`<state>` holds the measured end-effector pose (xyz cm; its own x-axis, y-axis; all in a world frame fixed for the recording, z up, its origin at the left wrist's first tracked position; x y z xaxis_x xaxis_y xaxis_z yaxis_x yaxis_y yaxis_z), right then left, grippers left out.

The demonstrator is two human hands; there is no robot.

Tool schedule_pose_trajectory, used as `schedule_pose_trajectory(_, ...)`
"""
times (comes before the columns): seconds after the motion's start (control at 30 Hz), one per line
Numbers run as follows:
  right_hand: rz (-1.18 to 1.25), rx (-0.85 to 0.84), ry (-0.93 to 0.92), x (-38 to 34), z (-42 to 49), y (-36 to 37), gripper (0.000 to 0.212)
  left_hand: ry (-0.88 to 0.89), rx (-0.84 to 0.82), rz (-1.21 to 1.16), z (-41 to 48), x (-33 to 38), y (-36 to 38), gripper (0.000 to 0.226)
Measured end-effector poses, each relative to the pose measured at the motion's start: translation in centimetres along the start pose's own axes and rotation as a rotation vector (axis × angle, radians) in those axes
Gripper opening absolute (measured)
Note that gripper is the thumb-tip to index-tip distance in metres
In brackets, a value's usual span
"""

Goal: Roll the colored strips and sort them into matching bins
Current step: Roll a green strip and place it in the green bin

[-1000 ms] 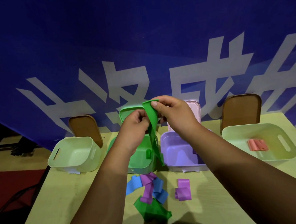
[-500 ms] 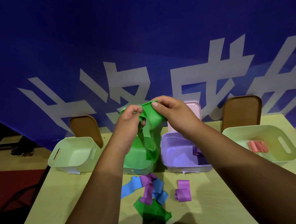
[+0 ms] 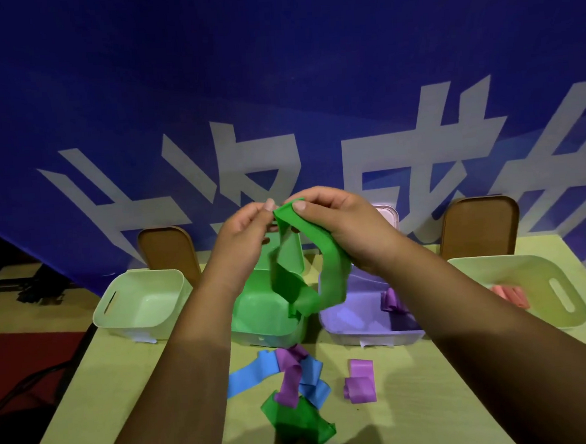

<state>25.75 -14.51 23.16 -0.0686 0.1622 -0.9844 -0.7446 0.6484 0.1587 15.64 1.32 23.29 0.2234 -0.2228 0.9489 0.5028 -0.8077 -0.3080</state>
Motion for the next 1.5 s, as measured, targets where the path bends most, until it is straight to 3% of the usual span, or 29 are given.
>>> schedule_pose_trajectory(0.13, -0.118, 0.096, 0.023, 0.5, 0.1, -0.1, 0.014, 0.100, 0.086, -0.065, -0.8, 1.0, 0.2, 0.042)
schedule_pose_trajectory(0.4, -0.219, 0.230, -0.043, 1.0, 0.4, -1.1, 0.014, 0.179, 0.085, -0.053, -0.5, 1.0, 0.7, 0.005)
schedule_pose_trajectory(0.83, -0.605, 0.309, -0.250, -0.5, 0.5, -2.0, 0.012, 0.252, 0.113, -0.033, 0.5, 2.6, 1.0, 0.003)
schedule_pose_trajectory(1.5, -0.438, 0.223, -0.229, -0.8, 0.9, -1.1, 0.008, 0.264, 0.121, -0.033, -0.1, 3.0, 0.7, 0.007)
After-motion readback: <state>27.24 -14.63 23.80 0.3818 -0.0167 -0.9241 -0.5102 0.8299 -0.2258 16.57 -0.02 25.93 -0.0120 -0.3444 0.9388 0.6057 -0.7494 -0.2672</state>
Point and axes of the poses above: each hand's wrist, its own z-axis towards the middle knuckle, its own y-axis out of the palm, x = y × z, the point moved 4 cm from there along z, towards the middle knuckle, and after that the axes turned 2 degrees about z, right-handed, at the moved point
